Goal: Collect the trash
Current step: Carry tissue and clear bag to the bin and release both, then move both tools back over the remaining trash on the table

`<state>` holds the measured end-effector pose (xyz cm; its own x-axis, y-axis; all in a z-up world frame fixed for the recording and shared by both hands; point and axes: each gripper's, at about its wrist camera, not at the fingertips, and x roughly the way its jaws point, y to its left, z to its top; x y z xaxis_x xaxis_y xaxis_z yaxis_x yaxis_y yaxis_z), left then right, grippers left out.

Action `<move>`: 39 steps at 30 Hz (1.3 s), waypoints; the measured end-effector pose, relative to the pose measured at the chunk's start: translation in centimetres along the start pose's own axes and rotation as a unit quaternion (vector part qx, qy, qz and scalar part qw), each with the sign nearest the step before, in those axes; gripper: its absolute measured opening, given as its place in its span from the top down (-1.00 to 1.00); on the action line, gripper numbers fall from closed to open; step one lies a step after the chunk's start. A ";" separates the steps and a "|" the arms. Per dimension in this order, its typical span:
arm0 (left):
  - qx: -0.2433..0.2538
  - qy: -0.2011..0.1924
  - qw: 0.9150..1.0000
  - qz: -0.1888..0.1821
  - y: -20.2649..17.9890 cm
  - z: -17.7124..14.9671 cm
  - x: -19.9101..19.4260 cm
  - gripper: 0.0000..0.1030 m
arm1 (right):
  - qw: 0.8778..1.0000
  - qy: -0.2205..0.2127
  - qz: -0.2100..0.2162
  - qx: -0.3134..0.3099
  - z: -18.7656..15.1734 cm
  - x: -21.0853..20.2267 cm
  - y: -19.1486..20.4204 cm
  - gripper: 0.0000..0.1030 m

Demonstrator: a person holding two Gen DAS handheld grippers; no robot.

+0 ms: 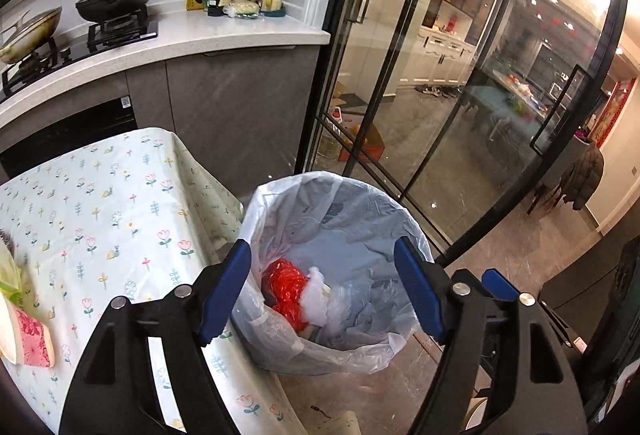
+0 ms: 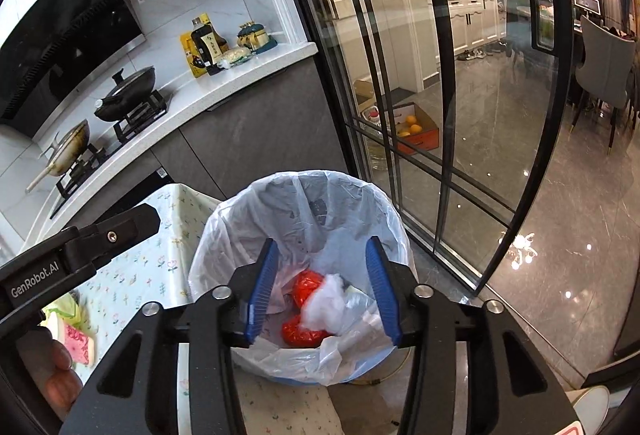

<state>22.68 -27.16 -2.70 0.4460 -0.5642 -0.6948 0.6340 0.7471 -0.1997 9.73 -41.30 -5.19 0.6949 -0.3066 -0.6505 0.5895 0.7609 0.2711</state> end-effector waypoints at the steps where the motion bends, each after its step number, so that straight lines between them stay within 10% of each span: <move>1: 0.000 -0.003 1.000 0.003 0.1 -0.1 -0.3 -0.42 | 1.000 -0.001 0.001 -0.002 0.0 -0.3 0.2 0.10; 39: -0.106 -0.058 0.975 0.188 19.6 -8.1 -18.1 -0.46 | 0.984 0.031 0.118 -0.129 -9.2 -8.3 20.6 -0.04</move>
<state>21.95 0.51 0.37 0.6981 -0.2623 -0.6662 0.2716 0.9580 -0.0927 12.30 -17.82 -0.75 0.7682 -0.0744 -0.6359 0.2857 0.9287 0.2365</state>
